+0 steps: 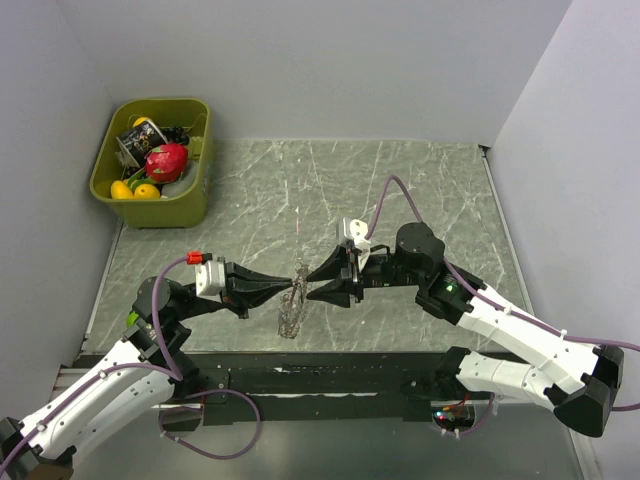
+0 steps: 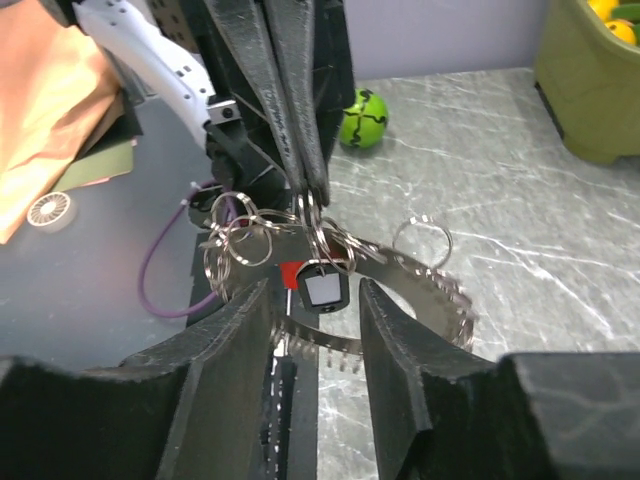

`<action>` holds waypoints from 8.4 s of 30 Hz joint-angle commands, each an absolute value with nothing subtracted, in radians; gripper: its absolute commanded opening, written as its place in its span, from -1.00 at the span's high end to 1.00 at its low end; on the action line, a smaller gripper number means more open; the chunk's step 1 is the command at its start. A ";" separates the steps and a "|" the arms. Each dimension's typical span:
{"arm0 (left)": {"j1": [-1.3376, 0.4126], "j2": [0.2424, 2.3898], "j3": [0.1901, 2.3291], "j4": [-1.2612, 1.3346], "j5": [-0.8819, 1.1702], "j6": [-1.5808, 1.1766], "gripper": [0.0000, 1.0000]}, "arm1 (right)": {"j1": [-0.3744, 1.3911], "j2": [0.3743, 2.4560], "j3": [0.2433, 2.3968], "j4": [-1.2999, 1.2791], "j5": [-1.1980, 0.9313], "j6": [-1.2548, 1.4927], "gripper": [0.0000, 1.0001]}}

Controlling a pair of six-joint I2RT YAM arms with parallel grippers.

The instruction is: Put the keys on the keyring

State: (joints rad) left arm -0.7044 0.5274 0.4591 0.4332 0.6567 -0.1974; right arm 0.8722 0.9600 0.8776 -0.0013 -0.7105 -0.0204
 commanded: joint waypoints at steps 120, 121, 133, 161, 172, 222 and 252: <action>-0.710 0.813 0.999 -0.327 0.831 0.137 0.05 | 0.865 1.109 1.172 -0.310 -0.732 -0.158 1.00; -0.710 0.808 0.988 -0.319 0.827 0.133 0.05 | 0.865 1.123 1.184 -0.317 -0.727 -0.146 1.00; -0.710 0.834 1.011 -0.393 0.816 0.164 0.23 | 0.864 1.169 1.187 -0.299 -0.775 -0.087 1.00; -0.709 0.827 0.965 -0.407 0.850 0.199 0.26 | 0.854 1.071 1.048 -0.169 -0.893 -0.101 1.00; -0.710 0.781 0.965 -0.414 0.991 0.186 0.88 | 0.851 1.058 1.037 -0.172 -0.870 -0.107 1.00; -0.710 0.781 0.963 -0.388 0.787 0.207 0.18 | 0.850 1.054 1.043 -0.176 -0.882 -0.109 1.00; -0.712 0.810 0.946 -0.219 0.911 0.103 0.22 | 0.850 1.058 1.043 -0.170 -0.877 -0.103 1.00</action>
State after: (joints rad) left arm -0.7074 0.7975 0.9386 -0.2619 0.8768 0.1123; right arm 0.8528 1.0737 1.0374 -0.2298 -0.8753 -0.1017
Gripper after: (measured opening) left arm 0.410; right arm 0.009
